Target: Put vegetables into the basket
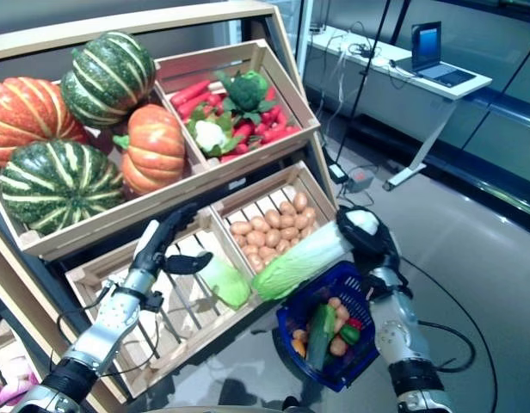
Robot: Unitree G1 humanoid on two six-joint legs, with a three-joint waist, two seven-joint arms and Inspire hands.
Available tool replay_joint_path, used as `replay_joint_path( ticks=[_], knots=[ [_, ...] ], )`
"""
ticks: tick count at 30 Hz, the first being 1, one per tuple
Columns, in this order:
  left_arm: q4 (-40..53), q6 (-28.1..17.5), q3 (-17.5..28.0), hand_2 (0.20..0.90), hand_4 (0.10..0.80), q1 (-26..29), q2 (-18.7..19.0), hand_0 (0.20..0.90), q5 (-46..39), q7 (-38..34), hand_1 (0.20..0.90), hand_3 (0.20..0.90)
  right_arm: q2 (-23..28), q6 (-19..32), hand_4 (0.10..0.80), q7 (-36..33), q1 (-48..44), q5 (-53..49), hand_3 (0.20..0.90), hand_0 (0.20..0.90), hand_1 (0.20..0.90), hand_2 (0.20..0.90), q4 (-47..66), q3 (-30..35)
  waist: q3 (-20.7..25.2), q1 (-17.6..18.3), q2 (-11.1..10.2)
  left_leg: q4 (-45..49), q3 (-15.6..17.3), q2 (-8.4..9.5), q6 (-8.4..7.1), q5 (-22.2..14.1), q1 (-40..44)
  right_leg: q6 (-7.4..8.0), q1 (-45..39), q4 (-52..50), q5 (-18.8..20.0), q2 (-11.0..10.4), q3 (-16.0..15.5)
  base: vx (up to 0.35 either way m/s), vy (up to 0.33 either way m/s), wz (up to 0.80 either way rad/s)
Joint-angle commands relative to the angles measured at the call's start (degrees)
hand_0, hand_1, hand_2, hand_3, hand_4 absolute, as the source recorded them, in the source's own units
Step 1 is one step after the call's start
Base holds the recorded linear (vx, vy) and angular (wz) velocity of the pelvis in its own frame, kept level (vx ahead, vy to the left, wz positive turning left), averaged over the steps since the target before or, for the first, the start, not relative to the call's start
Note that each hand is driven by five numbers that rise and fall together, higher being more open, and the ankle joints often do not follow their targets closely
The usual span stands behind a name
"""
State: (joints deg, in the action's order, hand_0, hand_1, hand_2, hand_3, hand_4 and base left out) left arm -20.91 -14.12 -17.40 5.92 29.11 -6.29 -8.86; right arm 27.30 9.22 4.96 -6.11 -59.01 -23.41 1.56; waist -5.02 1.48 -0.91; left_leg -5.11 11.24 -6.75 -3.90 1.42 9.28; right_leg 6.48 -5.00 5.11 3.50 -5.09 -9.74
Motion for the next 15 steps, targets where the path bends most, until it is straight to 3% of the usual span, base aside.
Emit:
replay_joint_path(
  ticks=[1,9,15],
  knots=[
    [0.4,-3.9,2.5,0.900,0.800,4.2,3.4,0.900,1.3,-2.8,0.900,0.900,4.7,10.0,0.400,-3.0,-5.9,0.2,0.300,0.300,0.300,0.300,-0.3,6.0,1.8,0.1,-0.7,0.1,-0.1,-0.04,-0.29,-2.4,-1.0,0.90,-2.3,-0.2,-1.2,-1.7,0.3,0.000,0.000,0.00],
    [-1.0,-0.3,5.4,0.900,0.800,3.3,5.0,0.900,-1.6,-3.9,0.900,0.900,9.3,9.4,0.400,-9.6,-4.2,7.9,0.300,0.300,0.300,0.300,-8.5,8.8,1.2,-0.1,-0.8,0.1,-0.2,-0.16,-0.64,-2.2,-1.0,1.03,-2.4,-0.1,-0.9,-1.8,0.2,0.004,-0.004,0.00],
    [-1.8,0.4,4.8,0.900,0.800,3.8,3.0,0.900,-6.6,-3.1,0.900,0.900,10.5,8.3,0.400,-11.9,-5.7,10.8,0.300,0.300,0.300,0.300,-13.2,6.8,0.1,-0.6,-0.9,0.1,0.1,-0.63,-0.93,-1.7,-1.6,1.17,-1.8,-0.1,-0.4,-2.3,-0.5,0.007,-0.036,-0.03]
  ],
)
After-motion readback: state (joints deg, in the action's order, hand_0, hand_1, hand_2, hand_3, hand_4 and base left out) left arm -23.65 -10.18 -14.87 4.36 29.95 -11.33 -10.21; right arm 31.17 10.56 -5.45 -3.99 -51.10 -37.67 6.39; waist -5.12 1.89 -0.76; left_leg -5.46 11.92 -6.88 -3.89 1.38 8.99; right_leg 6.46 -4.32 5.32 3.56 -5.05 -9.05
